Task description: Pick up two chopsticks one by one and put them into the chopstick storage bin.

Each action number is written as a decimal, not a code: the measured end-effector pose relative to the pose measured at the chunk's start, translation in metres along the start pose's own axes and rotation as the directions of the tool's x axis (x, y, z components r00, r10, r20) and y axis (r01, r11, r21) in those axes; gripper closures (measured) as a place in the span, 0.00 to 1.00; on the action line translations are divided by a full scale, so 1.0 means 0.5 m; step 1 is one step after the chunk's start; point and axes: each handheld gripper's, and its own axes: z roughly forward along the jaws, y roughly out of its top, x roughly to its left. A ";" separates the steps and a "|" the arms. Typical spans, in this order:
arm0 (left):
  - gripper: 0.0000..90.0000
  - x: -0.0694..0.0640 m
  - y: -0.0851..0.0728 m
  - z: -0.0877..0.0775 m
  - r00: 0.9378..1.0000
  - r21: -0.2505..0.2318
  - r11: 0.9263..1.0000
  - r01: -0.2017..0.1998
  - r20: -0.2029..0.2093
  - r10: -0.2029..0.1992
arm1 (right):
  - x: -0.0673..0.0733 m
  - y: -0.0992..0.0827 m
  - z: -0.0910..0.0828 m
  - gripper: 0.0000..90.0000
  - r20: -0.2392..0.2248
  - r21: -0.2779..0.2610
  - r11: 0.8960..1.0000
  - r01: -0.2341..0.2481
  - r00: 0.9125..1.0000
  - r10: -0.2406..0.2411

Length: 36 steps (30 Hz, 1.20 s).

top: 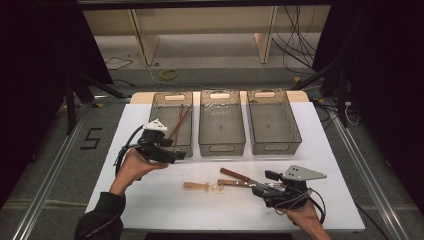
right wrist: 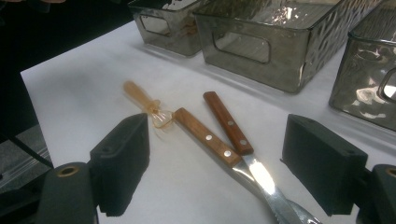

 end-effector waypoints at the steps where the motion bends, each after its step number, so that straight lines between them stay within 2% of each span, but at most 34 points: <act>1: 0.25 -0.003 -0.001 0.003 1.000 0.010 1.000 -0.008 0.004 0.008 | 0.000 0.000 0.000 0.27 0.001 -0.001 1.000 -0.002 1.000 0.002; 8: 0.24 -0.023 -0.006 0.020 0.999 0.051 0.997 -0.049 0.026 0.048 | -0.001 0.000 -0.001 0.27 0.000 -0.001 1.000 -0.004 1.000 0.004; 16: 0.24 -0.046 -0.008 0.032 0.994 0.105 0.990 -0.099 0.065 0.092 | -0.003 -0.001 -0.001 0.27 -0.004 -0.004 1.000 -0.005 1.000 0.005; 21: 0.24 -0.062 -0.011 0.051 0.989 0.166 0.976 -0.141 0.075 0.130 | -0.005 -0.002 -0.001 0.27 -0.006 -0.003 1.000 -0.006 1.000 0.006; 27: 0.24 -0.083 -0.015 0.078 0.979 0.226 0.954 -0.200 0.097 0.182 | -0.007 -0.003 -0.003 0.27 -0.007 -0.002 1.000 -0.014 1.000 0.014; 30: 0.24 -0.091 -0.019 0.091 0.973 0.257 0.940 -0.226 0.107 0.205 | -0.008 -0.003 -0.003 0.27 -0.008 -0.006 1.000 -0.013 1.000 0.013; 34: 0.25 -0.097 -0.024 0.102 0.969 0.278 0.930 -0.241 0.119 0.216 | -0.009 -0.002 -0.002 0.27 -0.009 -0.006 1.000 -0.012 1.000 0.012; 36: 0.25 -0.099 -0.028 0.108 0.966 0.295 0.921 -0.255 0.121 0.229 | -0.008 -0.002 -0.001 0.27 -0.010 -0.005 1.000 -0.013 1.000 0.012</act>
